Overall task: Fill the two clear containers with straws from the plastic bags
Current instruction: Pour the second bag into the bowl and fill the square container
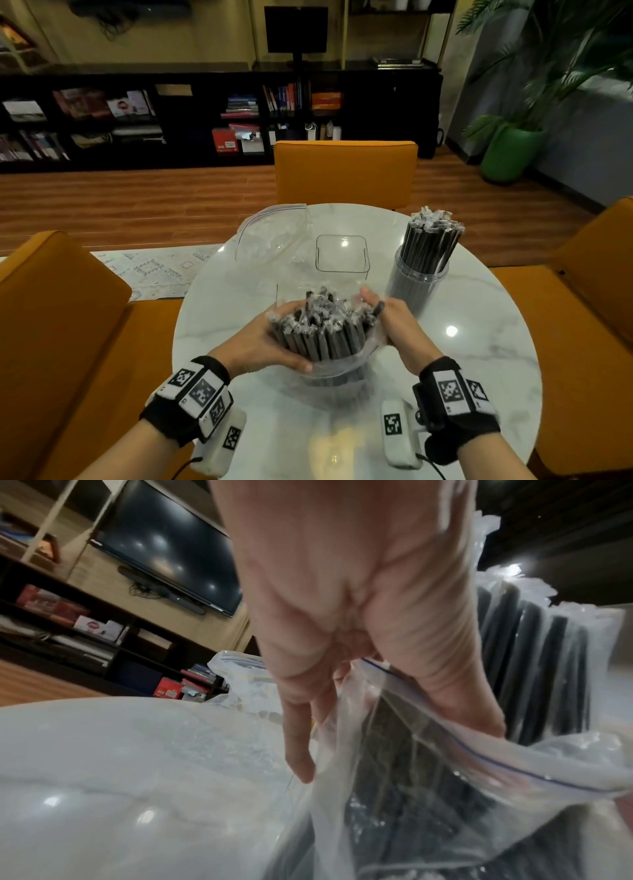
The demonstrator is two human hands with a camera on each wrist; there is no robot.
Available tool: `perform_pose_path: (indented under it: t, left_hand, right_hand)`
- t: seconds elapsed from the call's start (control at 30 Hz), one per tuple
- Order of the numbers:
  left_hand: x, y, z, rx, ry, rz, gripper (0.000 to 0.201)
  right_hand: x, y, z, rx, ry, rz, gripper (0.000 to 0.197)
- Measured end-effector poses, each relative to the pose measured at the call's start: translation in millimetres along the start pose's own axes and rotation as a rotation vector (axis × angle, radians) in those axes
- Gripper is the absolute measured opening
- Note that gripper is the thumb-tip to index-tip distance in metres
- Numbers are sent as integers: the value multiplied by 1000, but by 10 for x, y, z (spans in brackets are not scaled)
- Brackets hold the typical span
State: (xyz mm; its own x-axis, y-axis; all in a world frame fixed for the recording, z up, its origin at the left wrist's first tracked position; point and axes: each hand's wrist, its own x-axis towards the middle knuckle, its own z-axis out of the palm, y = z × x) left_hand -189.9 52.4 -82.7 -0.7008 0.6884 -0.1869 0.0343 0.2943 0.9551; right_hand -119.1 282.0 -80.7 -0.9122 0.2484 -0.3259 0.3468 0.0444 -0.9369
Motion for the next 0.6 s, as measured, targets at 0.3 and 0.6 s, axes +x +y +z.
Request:
perform_pose_path:
  t: [0.3, 0.6]
  left_hand:
    - [-59, -281, 43, -17, 132, -110, 49]
    - [-132, -225, -28, 1, 302, -29, 65]
  right_hand:
    - [114, 562, -43, -627, 133, -101, 10]
    - [-378, -32, 60, -90, -161, -419, 65]
